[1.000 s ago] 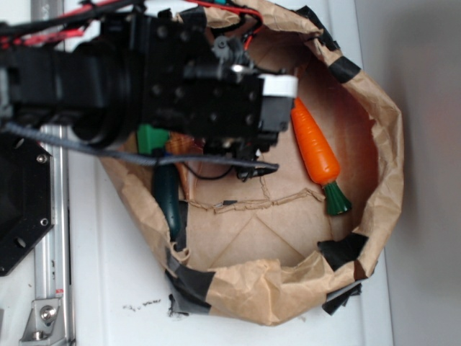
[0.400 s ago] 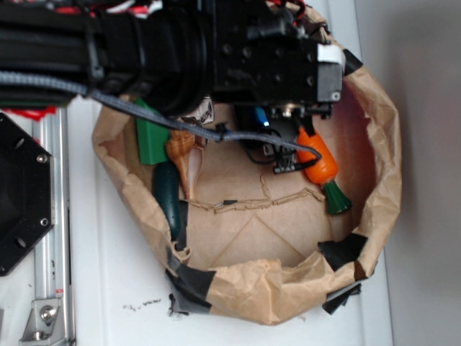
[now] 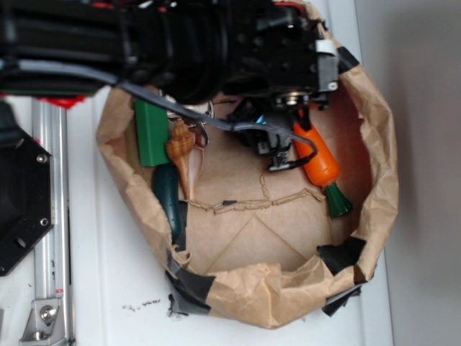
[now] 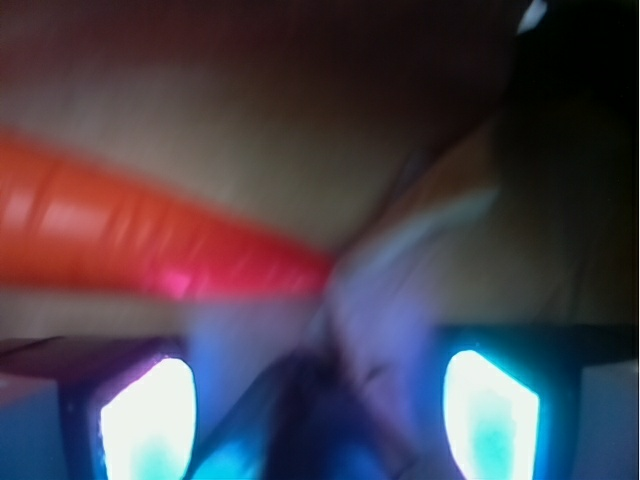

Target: Grab the black box.

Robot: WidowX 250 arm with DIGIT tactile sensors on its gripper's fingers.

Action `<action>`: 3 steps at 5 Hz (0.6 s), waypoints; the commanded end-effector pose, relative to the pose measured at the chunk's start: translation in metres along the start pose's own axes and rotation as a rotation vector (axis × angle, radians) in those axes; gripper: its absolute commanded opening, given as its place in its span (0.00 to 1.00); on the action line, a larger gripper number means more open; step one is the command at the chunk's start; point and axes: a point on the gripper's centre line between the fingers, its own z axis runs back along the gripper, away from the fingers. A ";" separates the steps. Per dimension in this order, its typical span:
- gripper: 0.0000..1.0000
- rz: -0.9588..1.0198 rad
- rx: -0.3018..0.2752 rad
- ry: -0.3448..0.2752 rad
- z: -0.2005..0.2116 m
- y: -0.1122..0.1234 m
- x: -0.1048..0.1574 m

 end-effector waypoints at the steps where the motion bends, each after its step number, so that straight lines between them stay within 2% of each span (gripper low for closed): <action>1: 0.00 0.004 -0.002 -0.010 0.006 -0.002 -0.001; 3: 0.00 0.017 0.003 -0.033 0.021 -0.006 -0.005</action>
